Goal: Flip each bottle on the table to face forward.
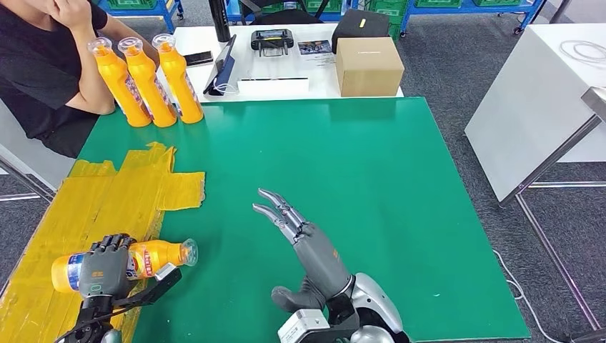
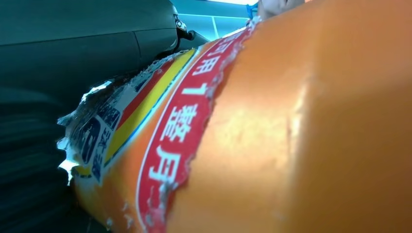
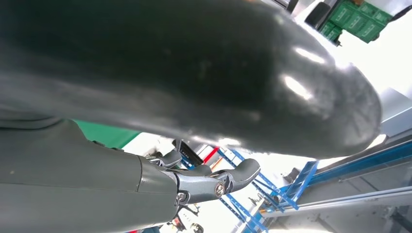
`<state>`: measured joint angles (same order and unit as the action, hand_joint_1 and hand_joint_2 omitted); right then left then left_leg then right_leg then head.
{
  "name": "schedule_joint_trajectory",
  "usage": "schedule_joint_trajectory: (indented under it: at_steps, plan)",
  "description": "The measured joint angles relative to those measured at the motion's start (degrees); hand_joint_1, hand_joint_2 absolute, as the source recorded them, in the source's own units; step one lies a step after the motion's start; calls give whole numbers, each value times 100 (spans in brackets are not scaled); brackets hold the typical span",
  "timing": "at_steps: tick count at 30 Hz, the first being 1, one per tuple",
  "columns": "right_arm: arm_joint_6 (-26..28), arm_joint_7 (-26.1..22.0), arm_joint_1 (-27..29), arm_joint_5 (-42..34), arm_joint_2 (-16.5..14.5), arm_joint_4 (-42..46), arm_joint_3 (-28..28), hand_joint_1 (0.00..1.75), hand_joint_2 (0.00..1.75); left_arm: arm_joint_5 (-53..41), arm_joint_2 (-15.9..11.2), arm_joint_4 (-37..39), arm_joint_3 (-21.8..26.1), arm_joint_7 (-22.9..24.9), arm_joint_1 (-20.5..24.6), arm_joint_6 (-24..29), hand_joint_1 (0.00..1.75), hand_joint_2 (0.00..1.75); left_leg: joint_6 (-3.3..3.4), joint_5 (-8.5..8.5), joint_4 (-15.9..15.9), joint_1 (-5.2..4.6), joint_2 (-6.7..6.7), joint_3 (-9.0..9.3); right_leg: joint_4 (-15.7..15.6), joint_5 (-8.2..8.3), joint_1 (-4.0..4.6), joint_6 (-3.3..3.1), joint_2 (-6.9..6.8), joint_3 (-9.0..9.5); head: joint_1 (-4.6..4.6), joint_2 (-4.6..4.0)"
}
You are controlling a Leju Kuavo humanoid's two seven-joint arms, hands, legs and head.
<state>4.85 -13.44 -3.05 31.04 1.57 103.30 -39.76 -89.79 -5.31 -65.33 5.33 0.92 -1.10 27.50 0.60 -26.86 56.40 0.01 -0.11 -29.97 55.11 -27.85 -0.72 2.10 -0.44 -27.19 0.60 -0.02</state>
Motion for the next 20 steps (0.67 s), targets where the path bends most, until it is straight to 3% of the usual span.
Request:
schedule_joint_trajectory:
  at_steps: [9, 13, 20]
  plan:
    - [-47, -1, -19, -93, 34, 0, 4, 0, 0, 0, -113, 74, -126, -294, 13, -61, 0, 175, 0, 2, 0, 0, -13, 7, 0, 0, 0, 0, -17, 12, 1, 0]
    - [-71, -5, -33, -152, 50, -1, 18, 0, 0, 0, -148, 80, -142, -531, 12, -83, 0, 0, 0, 2, 0, -1, -13, 7, 0, 0, 2, 0, -18, 16, 0, 0]
    - [-103, -23, -69, -215, 69, -2, 52, 0, 0, 39, -220, 93, -80, -830, 12, -114, 0, 0, 2, 4, 0, -1, -15, 7, 1, 0, -1, 1, -21, 18, 1, 0]
